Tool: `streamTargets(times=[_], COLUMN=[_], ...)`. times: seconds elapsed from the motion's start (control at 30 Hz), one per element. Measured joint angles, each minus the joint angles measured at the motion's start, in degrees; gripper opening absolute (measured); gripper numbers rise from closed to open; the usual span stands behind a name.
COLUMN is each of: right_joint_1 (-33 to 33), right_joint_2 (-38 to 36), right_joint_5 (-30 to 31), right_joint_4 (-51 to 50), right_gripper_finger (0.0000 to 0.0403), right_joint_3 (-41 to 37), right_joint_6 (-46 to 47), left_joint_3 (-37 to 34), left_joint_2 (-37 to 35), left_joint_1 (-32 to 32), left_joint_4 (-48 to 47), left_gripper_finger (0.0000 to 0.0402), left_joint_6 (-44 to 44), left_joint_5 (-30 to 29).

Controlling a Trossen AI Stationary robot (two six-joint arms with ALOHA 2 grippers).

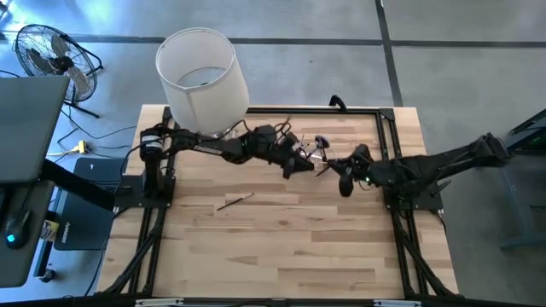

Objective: Pick & Place Makeup Supplies
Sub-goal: Put the makeup brush into the transparent organizer

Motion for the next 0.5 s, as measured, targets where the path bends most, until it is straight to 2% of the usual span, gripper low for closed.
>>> streamTargets(times=[0.2,0.37,0.5], right_joint_1=[-11.9,-21.6,-27.3], right_joint_2=[1.7,5.9,12.0], right_joint_5=[-10.4,-18.6,-26.8], right_joint_4=[-1.2,0.6,7.9], right_gripper_finger=[0.0014,0.0014,0.0014], right_joint_3=[0.0,0.0,0.0], right_joint_6=[-6.5,-10.9,-14.3], left_joint_3=[0.0,0.0,0.0], left_joint_2=[-0.2,-4.2,-6.6], left_joint_1=[-0.5,-4.3,-7.5], left_joint_4=[-7.1,-15.3,-23.3], left_gripper_finger=[0.0097,0.0097,0.0097], left_joint_6=[2.4,7.6,10.6], left_joint_5=[-7.1,-18.5,-26.7])
